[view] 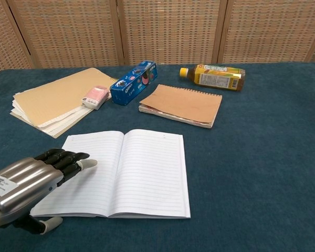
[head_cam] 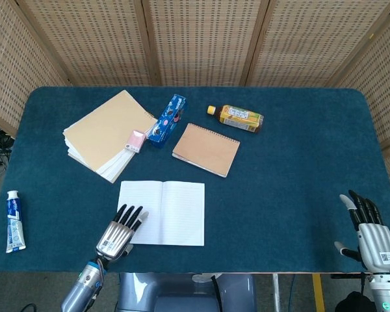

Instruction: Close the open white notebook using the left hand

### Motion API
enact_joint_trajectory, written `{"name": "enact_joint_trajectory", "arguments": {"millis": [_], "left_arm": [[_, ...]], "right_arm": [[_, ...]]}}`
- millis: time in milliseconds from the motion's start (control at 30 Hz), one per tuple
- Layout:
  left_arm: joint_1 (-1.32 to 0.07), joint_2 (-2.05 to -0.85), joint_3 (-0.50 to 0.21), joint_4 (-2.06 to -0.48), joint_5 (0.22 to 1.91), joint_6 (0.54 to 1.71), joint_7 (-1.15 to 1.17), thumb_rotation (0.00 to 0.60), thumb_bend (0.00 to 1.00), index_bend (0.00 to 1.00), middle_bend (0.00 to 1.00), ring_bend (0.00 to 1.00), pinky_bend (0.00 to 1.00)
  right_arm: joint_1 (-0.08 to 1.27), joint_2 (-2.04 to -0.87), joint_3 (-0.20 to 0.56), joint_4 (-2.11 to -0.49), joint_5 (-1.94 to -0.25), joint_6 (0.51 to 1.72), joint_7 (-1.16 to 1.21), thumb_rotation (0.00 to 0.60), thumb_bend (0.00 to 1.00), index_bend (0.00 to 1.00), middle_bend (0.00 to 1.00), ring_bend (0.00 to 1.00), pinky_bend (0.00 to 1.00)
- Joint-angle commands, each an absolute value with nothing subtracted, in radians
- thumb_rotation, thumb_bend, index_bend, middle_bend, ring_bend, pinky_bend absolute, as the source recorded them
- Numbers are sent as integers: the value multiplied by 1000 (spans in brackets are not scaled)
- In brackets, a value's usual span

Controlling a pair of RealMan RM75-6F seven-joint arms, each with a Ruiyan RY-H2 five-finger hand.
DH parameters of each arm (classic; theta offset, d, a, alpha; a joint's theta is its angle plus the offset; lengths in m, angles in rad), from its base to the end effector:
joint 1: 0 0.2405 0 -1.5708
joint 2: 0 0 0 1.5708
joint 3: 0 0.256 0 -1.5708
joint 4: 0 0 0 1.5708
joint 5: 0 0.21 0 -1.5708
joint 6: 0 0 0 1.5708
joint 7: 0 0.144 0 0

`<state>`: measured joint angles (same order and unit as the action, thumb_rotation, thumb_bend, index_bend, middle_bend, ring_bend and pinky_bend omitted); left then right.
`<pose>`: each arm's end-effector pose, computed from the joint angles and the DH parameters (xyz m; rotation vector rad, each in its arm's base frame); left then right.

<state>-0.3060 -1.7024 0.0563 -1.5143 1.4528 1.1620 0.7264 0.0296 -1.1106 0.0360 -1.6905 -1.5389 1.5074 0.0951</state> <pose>-0.2018 0.1855 -0.0677 -1.9929 -0.7218 -0.7040 -0.2999 -0.1603 0.1539 1.3250 -1.0413 1.0165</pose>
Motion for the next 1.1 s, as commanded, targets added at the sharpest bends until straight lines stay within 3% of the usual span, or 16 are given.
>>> {"name": "enact_joint_trajectory", "arguments": {"millis": [33, 167, 267, 1100], "left_arm": [[-306, -1704, 57, -1512, 1467, 1177, 723, 600, 332, 0, 0, 0, 0], [-307, -1708, 57, -1505, 1487, 1197, 714, 600, 479, 0, 0, 0, 0], [-309, -1710, 57, -1500, 1495, 1204, 715, 600, 527, 0, 0, 0, 0], [-372, -1722, 43, -1455, 1743, 1339, 639, 600, 528, 0, 0, 0, 0]], "right_arm": [[30, -1111, 36, -1690, -1538, 1507, 95, 600, 112, 0, 0, 0, 0], [30, -1111, 35, -1690, -1539, 1505, 94, 600, 112, 0, 0, 0, 0], [30, -1112, 34, -1691, -1541, 1506, 92, 600, 112, 0, 0, 0, 0], [26, -1105, 44, -1687, -1535, 1521, 127, 600, 112, 0, 0, 0, 0]]}}
